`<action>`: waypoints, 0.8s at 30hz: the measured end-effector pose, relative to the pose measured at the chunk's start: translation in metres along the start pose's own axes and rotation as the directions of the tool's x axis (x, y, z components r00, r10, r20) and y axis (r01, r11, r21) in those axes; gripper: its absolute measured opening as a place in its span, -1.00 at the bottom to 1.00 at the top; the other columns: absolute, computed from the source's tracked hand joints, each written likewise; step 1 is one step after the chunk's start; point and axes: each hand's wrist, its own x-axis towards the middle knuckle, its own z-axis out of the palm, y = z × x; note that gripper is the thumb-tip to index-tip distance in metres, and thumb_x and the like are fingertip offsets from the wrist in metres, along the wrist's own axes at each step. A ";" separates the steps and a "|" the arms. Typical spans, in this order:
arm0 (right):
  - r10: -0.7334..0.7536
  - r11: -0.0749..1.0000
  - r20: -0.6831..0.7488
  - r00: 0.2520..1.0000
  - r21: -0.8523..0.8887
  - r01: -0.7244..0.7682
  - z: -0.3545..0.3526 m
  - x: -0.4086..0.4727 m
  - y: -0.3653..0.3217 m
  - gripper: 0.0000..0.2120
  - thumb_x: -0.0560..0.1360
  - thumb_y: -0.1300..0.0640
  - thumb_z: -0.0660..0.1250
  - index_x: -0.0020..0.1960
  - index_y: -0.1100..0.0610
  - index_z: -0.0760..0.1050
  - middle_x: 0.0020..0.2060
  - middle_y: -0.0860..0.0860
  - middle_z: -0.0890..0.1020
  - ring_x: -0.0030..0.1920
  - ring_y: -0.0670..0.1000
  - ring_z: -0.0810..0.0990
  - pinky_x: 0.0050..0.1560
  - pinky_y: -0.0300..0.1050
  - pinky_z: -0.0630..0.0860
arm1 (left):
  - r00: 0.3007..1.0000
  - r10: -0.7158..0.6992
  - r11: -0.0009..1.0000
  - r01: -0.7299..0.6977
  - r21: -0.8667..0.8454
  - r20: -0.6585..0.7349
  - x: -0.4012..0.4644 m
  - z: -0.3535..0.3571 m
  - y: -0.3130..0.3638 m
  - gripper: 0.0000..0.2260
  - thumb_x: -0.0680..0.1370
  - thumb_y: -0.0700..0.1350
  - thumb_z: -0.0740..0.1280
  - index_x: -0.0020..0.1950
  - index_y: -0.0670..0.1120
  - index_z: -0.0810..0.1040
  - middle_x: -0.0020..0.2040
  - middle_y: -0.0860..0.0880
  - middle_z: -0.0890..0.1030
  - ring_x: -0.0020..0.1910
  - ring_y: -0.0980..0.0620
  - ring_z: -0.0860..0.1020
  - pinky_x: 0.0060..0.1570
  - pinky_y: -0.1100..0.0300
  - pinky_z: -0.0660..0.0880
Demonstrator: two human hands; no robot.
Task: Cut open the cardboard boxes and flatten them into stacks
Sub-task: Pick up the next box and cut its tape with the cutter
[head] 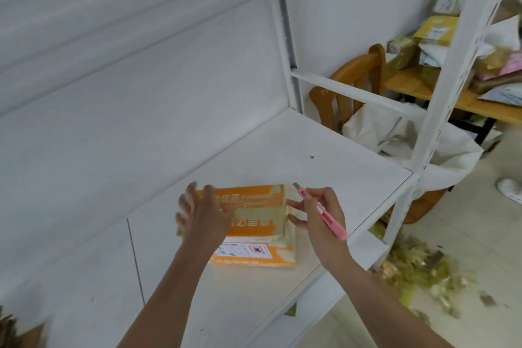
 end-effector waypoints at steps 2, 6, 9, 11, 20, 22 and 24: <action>0.023 0.999 -0.035 0.999 0.040 -0.021 -0.005 -0.004 0.000 -0.95 0.62 0.23 0.25 0.06 0.22 0.44 0.06 0.27 0.59 -0.03 0.11 0.71 -0.09 0.08 0.67 | 0.954 0.293 0.953 -0.285 -0.103 0.063 0.003 0.008 0.000 -0.62 0.59 -0.09 0.27 0.41 0.05 0.37 0.56 0.01 0.14 0.55 -0.03 0.04 0.49 -0.05 0.00; 0.025 0.997 -0.037 0.999 0.076 -0.022 -0.014 -0.011 -0.003 -0.88 0.62 0.26 0.25 0.12 0.25 0.49 0.02 0.17 0.65 -0.01 0.10 0.71 -0.04 0.05 0.67 | 0.869 0.474 0.870 -0.437 -0.229 0.145 -0.003 0.027 0.004 -0.61 0.63 0.13 0.08 0.46 0.14 0.33 0.55 0.17 0.19 0.57 0.11 0.02 0.49 0.07 -0.16; -0.005 1.000 0.019 1.000 0.029 0.005 -0.016 -0.012 -0.003 -0.90 0.62 0.27 0.24 0.06 0.27 0.51 0.01 0.18 0.66 0.02 0.13 0.69 -0.01 0.05 0.66 | 0.879 0.472 0.878 -0.462 -0.127 0.064 -0.006 0.036 0.003 -0.37 0.49 0.35 -0.07 0.48 0.15 0.30 0.55 0.20 0.17 0.57 0.12 0.02 0.52 0.03 -0.14; -0.017 1.000 0.046 0.999 -0.006 0.017 -0.016 -0.009 -0.003 -0.91 0.62 0.25 0.25 0.04 0.24 0.52 -0.01 0.20 0.65 0.03 0.12 0.69 0.01 0.08 0.66 | 0.872 0.477 0.878 -0.467 -0.110 0.109 -0.005 0.034 0.002 -0.25 0.39 0.48 0.00 0.51 0.17 0.24 0.56 0.23 0.11 0.56 0.16 -0.02 0.53 0.02 -0.16; -0.135 0.938 0.174 0.975 -0.295 0.183 -0.017 0.001 -0.004 -0.93 0.63 0.20 0.24 0.02 0.13 0.50 -0.04 -0.06 0.67 -0.03 0.01 0.70 -0.01 0.18 0.64 | 0.845 0.451 0.893 -0.433 -0.125 0.287 -0.002 0.020 0.002 -0.11 0.32 0.32 0.48 0.53 0.21 0.10 0.60 0.13 -0.09 0.56 0.09 -0.10 0.50 0.01 -0.20; -0.169 0.902 0.208 0.963 -0.362 0.236 -0.018 0.002 -0.005 -0.91 0.63 0.18 0.23 0.01 0.07 0.51 -0.06 -0.09 0.67 -0.05 0.06 0.69 -0.05 0.23 0.62 | 0.845 0.441 0.897 -0.412 -0.158 0.302 -0.003 0.016 0.004 -0.15 0.35 0.22 0.52 0.52 0.21 0.13 0.60 0.14 -0.07 0.55 0.11 -0.09 0.50 -0.01 -0.18; -0.214 0.846 0.251 0.944 -0.435 0.307 -0.016 0.003 -0.008 -0.90 0.62 0.20 0.23 -0.01 0.09 0.51 -0.10 -0.04 0.67 -0.09 0.12 0.68 -0.12 0.19 0.60 | 0.846 0.437 0.898 -0.396 -0.191 0.304 -0.003 0.013 0.005 -0.16 0.35 0.18 0.54 0.51 0.19 0.16 0.59 0.15 -0.01 0.55 0.10 -0.06 0.50 -0.04 -0.15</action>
